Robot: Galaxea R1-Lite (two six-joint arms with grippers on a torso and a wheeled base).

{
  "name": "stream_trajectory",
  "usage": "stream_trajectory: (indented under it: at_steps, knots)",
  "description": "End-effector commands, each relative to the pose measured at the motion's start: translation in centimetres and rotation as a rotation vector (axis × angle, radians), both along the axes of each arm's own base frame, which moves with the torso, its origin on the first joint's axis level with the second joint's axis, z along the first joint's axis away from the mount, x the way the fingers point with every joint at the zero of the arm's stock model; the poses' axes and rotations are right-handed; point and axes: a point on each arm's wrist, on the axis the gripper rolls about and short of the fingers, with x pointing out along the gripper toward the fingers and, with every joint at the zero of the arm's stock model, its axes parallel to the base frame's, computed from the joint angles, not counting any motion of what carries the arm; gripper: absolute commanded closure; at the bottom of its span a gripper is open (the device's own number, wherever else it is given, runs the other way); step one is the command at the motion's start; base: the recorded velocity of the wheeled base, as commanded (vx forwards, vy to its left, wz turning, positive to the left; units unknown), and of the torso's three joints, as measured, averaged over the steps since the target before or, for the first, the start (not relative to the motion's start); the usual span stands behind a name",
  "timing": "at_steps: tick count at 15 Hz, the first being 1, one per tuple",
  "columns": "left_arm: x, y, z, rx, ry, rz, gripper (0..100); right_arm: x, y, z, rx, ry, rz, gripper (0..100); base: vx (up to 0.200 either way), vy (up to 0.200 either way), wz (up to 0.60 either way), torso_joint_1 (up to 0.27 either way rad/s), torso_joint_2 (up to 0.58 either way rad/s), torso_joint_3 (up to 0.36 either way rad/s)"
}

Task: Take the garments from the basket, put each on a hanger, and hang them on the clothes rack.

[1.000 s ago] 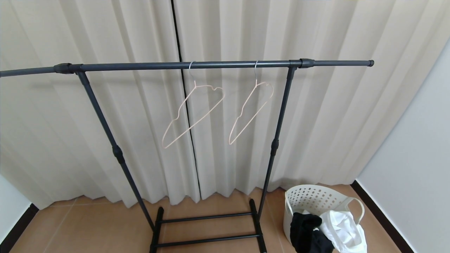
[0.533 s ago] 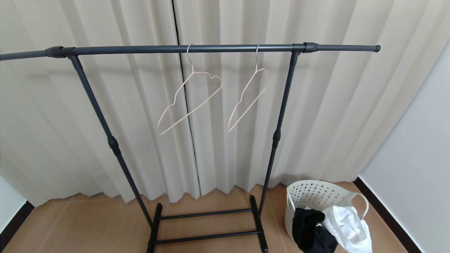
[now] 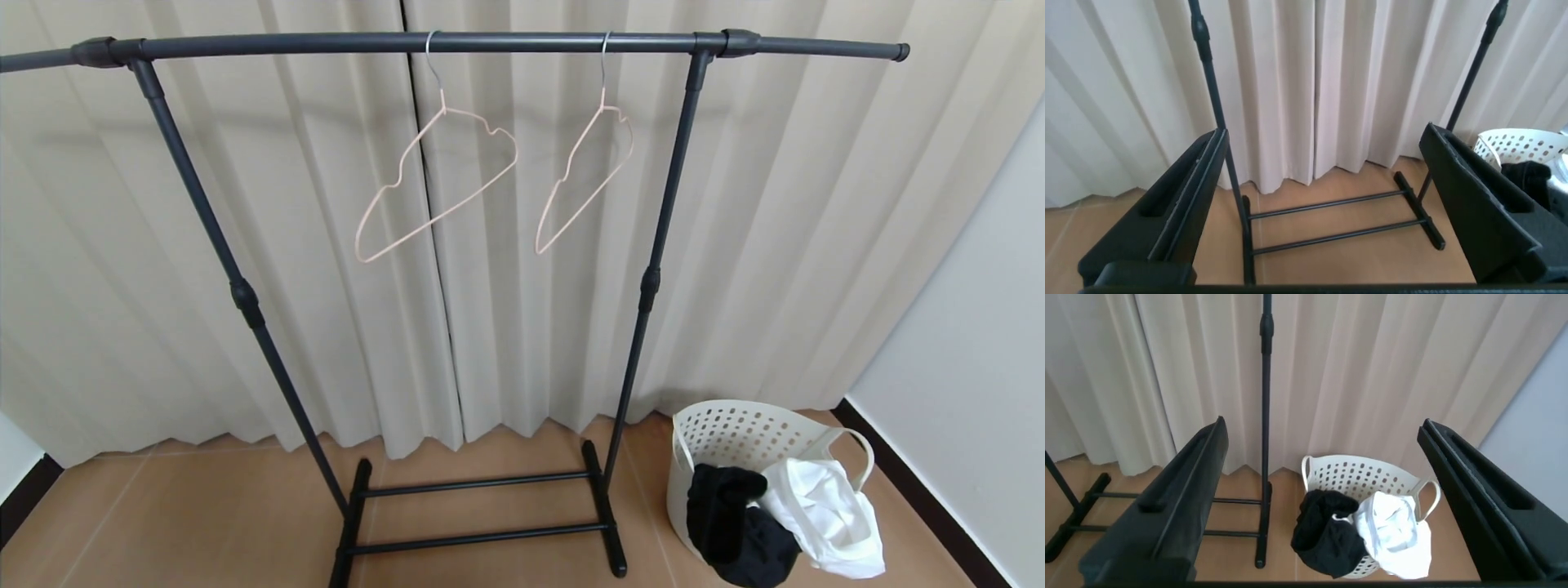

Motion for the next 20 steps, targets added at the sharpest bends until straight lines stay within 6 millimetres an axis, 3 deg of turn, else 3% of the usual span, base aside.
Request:
stream_trajectory:
  at_steps: [1,12,18,20]
  knots:
    - [0.01,0.0,0.0,0.0,0.001,0.0,0,0.0,0.0,-0.01,0.001,0.0,0.0,0,0.0,0.0,0.0,-0.159,0.52,0.359]
    - [0.01,0.0,0.0,-0.002,0.001,0.001,0,0.0,0.0,-0.01,-0.002,0.0,0.0,0,0.0,0.0,0.0,-0.093,0.47,0.376]
    - [0.01,0.0,-0.01,0.0,0.003,0.001,0,0.0,0.0,-0.01,-0.001,0.0,0.0,0,0.2,0.0,0.0,-0.013,0.2,0.201]
    - [0.01,0.0,0.0,-0.002,0.001,0.001,0,0.0,0.0,-0.01,-0.002,0.0,-0.001,0,0.0,0.0,0.0,0.0,0.0,0.0]
